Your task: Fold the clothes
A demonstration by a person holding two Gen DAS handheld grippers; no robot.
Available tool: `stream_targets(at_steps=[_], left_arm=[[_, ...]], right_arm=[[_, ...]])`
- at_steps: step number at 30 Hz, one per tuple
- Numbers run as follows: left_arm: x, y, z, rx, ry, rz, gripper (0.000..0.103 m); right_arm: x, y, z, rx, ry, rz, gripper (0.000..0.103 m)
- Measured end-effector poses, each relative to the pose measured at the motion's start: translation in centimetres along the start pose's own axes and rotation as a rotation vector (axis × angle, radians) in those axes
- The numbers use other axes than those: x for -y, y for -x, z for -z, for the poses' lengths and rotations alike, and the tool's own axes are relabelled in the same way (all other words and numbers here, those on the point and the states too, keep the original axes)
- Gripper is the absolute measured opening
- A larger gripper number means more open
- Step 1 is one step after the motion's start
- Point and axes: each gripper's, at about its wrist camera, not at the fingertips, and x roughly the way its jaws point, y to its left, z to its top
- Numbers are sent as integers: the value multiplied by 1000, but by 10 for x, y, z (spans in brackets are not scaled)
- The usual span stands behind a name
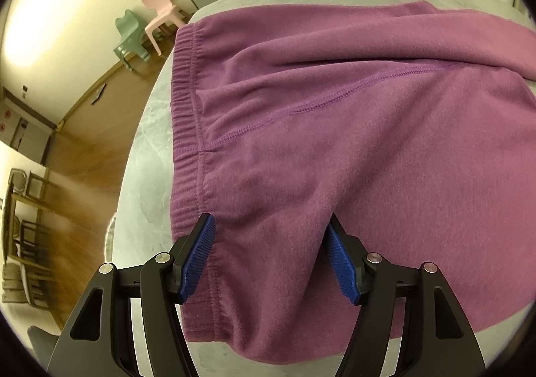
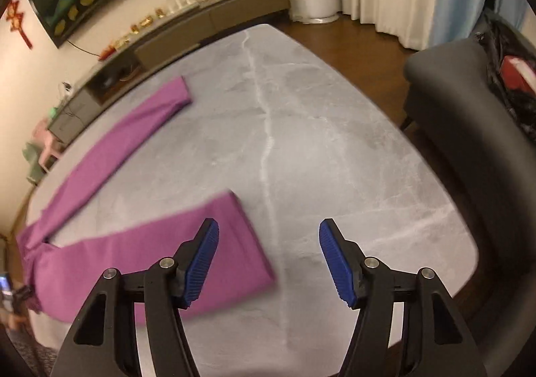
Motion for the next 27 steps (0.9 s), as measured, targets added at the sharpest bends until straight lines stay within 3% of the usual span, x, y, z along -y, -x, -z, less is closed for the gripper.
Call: stream_targets(at_steps=[3, 6, 10, 12, 13, 15, 17, 19, 21, 22, 24, 27], left_arm=[[-2, -1, 1, 0, 18, 12, 69], [-3, -2, 0, -1, 24, 17, 69], [-1, -3, -4, 8, 1, -2, 69], [1, -3, -5, 13, -10, -12, 68], [3, -2, -4, 16, -17, -19, 68], [7, 3, -3, 33, -22, -55, 69], [7, 20, -8, 95, 14, -67, 66], [23, 49, -17, 175, 33, 25, 66], [62, 73, -27, 240, -40, 115, 66], [88, 84, -33, 267, -98, 170, 66], [133, 93, -44, 287, -201, 224, 66], [206, 74, -69, 243, -329, 207, 66]], right_arm=[[-42, -26, 7, -86, 74, -11, 74], [-62, -48, 18, -174, 135, 2, 74], [-59, -78, 28, -253, 195, 168, 74], [-56, -86, 28, -273, 210, 178, 70], [-59, -87, 27, -266, 242, 183, 67], [-69, -87, 27, -263, 289, 180, 46], [-80, -86, 33, -242, 356, 243, 45], [-87, -80, 42, -195, 406, 334, 45], [-100, -66, 51, -101, 480, 448, 45], [-111, -54, 55, -56, 508, 440, 45], [-133, -36, 64, -19, 536, 335, 47], [-168, -34, 86, -91, 592, 141, 47]])
